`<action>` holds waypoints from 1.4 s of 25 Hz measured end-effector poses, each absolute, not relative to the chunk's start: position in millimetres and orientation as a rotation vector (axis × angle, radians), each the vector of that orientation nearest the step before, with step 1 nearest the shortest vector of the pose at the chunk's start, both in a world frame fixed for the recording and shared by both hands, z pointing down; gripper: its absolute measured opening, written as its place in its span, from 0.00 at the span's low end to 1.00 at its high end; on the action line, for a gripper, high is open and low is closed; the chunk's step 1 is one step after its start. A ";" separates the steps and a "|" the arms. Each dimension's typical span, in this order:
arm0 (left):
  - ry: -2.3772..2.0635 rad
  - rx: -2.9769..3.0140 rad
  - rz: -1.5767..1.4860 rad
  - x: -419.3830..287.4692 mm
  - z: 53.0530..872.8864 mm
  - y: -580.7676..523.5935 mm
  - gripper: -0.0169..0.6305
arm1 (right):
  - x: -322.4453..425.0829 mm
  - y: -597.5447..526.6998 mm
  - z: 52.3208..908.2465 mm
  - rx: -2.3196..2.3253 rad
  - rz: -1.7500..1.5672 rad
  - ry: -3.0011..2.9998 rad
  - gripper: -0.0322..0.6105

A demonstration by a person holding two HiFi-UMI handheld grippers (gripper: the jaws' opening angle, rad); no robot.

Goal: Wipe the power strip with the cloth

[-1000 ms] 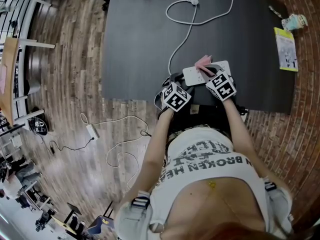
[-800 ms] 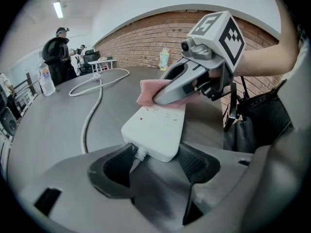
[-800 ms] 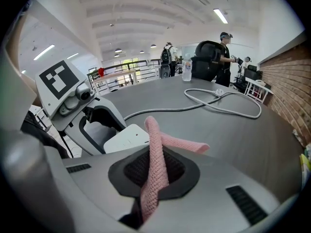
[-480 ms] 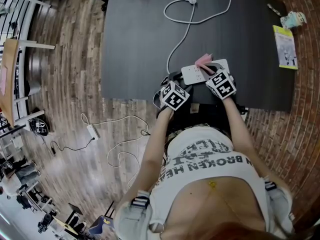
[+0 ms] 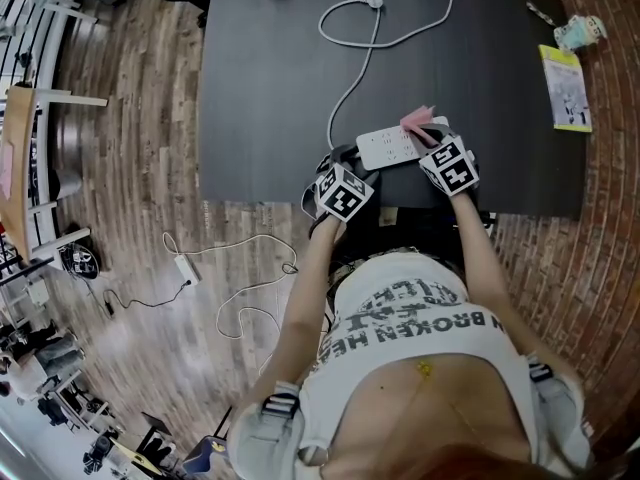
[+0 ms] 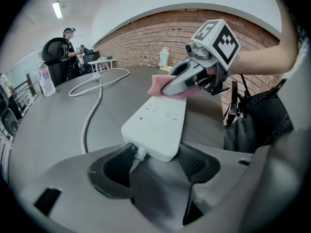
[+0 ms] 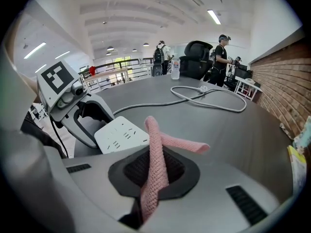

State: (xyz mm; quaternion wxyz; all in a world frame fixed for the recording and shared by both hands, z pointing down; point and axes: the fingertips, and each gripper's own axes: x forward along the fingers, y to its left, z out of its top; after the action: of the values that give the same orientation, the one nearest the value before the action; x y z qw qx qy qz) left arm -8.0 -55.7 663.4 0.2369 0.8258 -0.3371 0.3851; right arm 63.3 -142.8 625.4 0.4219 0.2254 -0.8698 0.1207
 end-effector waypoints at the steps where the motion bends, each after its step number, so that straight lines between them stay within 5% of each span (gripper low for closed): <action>1: -0.924 2.263 1.057 -7.9 663.2 -55.7 0.45 | 64.0 -143.1 625.1 0.566 0.300 -2.178 0.08; 35: -0.920 2.256 1.097 -8.3 666.1 -55.2 0.45 | 124.7 -166.8 626.3 0.731 0.333 -2.108 0.08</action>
State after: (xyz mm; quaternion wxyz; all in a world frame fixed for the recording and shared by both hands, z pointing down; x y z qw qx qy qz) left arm -8.3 -55.2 666.1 0.2329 0.8211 -0.3348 0.3993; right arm 124.7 -166.8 626.3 0.4287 0.2928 -0.8442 0.1334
